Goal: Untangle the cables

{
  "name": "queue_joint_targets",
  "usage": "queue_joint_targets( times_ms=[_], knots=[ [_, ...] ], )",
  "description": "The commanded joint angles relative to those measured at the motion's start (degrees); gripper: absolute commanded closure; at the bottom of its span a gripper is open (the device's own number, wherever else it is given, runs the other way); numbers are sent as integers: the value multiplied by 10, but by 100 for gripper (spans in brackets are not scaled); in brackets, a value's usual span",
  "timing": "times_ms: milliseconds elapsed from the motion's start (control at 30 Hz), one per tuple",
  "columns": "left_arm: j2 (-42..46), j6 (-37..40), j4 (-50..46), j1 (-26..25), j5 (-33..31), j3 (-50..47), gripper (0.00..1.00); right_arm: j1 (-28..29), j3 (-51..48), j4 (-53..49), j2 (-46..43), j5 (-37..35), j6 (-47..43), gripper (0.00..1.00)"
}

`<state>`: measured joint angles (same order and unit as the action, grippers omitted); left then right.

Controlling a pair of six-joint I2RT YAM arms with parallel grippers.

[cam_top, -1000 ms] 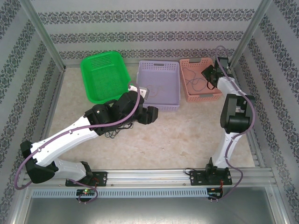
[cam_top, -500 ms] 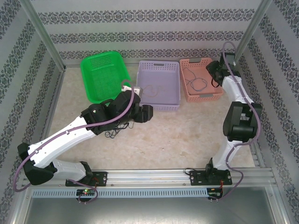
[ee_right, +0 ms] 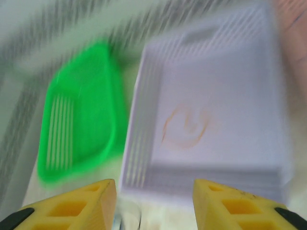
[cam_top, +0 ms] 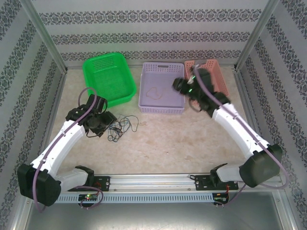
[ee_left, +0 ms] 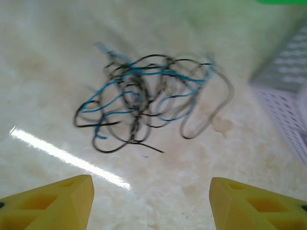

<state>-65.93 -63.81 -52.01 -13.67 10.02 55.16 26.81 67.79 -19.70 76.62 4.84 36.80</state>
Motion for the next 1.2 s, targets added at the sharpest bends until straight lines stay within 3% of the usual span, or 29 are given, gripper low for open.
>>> queue_joint_targets(
  times_ms=[0, 67, 167, 300, 467, 533, 667, 767, 1000, 1167],
  knots=[
    [-13, -31, 53, 45, 80, -25, 34, 74, -75, -11, 0, 77, -34, 54],
    [-37, -11, 87, 54, 101, -32, 37, 108, -96, -9, 9, 121, -32, 54],
    [-98, 22, 60, 52, 114, -17, 42, 130, -110, -16, 32, 163, -22, 55],
    [-131, 10, 105, 43, 133, -47, 42, 141, -112, -9, 57, 183, -24, 55],
    [-166, 11, 165, 38, 110, -58, 46, 143, -96, -2, 85, 192, -23, 55],
    [-186, 24, 187, 33, 102, -59, 55, 144, -92, 0, 96, 193, -22, 55],
    [-223, 55, 191, 6, 102, -62, 86, 149, -86, -2, 119, 177, -17, 55],
    [-211, 82, 166, -30, 78, -65, 100, 156, -81, -9, 125, 137, -24, 54],
    [-179, 166, 147, -139, 118, -64, 100, 161, -98, -26, 111, 20, -52, 51],
    [-184, 186, 149, -191, 127, -49, 100, 150, -115, -36, 124, 18, -97, 48]
  ],
)
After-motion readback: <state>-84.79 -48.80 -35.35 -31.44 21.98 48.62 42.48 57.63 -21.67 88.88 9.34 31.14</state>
